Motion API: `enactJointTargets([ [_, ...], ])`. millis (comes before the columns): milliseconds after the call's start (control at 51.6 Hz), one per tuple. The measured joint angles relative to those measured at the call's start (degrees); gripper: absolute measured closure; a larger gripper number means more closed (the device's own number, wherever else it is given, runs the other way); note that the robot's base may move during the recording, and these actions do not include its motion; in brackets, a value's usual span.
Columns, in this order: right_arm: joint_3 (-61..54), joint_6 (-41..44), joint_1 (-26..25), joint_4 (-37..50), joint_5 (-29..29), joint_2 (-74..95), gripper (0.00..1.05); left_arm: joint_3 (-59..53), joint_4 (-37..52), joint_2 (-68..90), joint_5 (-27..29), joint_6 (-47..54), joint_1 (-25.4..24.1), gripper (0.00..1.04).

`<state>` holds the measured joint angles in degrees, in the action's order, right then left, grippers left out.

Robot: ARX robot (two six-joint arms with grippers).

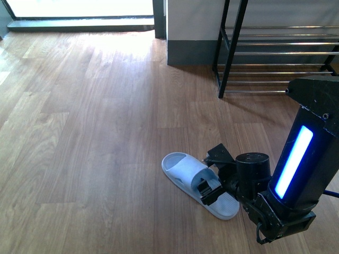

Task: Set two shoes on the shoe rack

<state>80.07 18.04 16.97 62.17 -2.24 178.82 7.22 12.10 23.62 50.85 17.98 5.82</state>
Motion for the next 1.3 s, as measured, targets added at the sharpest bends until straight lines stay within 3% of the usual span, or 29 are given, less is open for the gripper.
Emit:
enactJointTargets([
  [116,3.0,-1.1,-0.1,-1.3,0.4,0.7,0.11,0.0,0.0,0.0,0.0,0.0,0.0,1.03],
  [368,6.4,-2.6,0.2,-3.0,0.7,1.8,0.56,0.0,0.0,0.0,0.0,0.0,0.0,1.03],
  [736,3.7,-4.1,0.5,-0.9,2.0,1.1,1.03,0.0,0.0,0.0,0.0,0.0,0.0,1.03],
  [1162,-20.3,-3.9,-1.9,17.1,10.6,-18.4,1.03,0.0,0.0,0.0,0.0,0.0,0.0,1.03],
  [1297,-20.9,-3.8,-2.8,18.0,10.9,-20.5,1.03,0.0,0.0,0.0,0.0,0.0,0.0,1.03],
])
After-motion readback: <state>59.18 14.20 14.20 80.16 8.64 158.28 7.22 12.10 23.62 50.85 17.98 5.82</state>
